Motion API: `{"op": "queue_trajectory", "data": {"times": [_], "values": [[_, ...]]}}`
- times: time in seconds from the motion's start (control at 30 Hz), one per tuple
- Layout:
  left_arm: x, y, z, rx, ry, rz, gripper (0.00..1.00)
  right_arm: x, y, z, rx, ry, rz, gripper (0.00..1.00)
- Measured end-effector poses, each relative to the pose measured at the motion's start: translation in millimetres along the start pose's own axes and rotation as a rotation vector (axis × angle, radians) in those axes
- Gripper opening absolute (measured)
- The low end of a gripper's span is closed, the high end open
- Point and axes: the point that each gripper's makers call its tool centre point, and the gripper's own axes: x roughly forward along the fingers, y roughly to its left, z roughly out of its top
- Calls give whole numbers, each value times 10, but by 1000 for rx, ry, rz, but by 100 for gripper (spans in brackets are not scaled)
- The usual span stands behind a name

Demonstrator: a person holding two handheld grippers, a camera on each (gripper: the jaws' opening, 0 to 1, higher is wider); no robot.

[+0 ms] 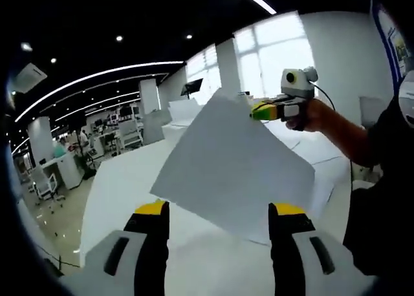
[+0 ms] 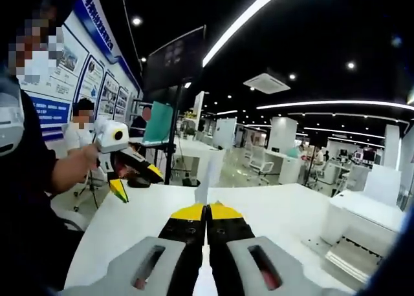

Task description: Organize the stack of printing papers by aligning and flattening the scattered papers on the table

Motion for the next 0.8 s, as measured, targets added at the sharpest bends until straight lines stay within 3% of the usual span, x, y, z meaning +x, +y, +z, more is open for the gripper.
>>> {"op": "queue_trajectory", "data": {"times": [0.17,0.5,0.8], "values": [[80,69,173,52,11,-19,67,-60,43,21,-1,-5,8,0],[177,-31,263,105,34,-54,68,-181,114,68,5,-8,28,0],[197,-87,521,177,28,-65,69,-380,190,311,-46,0,66,0]]}}
